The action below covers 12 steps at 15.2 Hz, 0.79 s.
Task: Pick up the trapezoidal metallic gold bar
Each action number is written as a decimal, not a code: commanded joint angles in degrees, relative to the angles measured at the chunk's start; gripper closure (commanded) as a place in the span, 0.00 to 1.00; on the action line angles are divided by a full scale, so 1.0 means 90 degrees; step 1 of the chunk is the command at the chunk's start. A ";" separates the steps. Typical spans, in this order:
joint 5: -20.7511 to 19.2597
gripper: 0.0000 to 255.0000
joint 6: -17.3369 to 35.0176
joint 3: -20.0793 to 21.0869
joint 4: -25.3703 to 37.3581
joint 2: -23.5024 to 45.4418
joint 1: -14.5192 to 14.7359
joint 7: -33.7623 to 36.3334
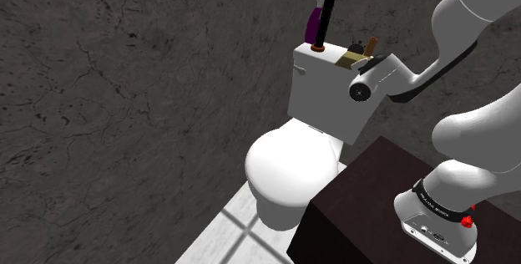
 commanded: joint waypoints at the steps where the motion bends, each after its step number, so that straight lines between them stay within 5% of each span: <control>1: 0.0005 1.00 0.0006 0.0000 -0.0004 0.0006 0.0000 0.0001; 12: 0.0509 1.00 0.0996 -0.0054 -0.0033 -0.1122 -0.0059 -0.0478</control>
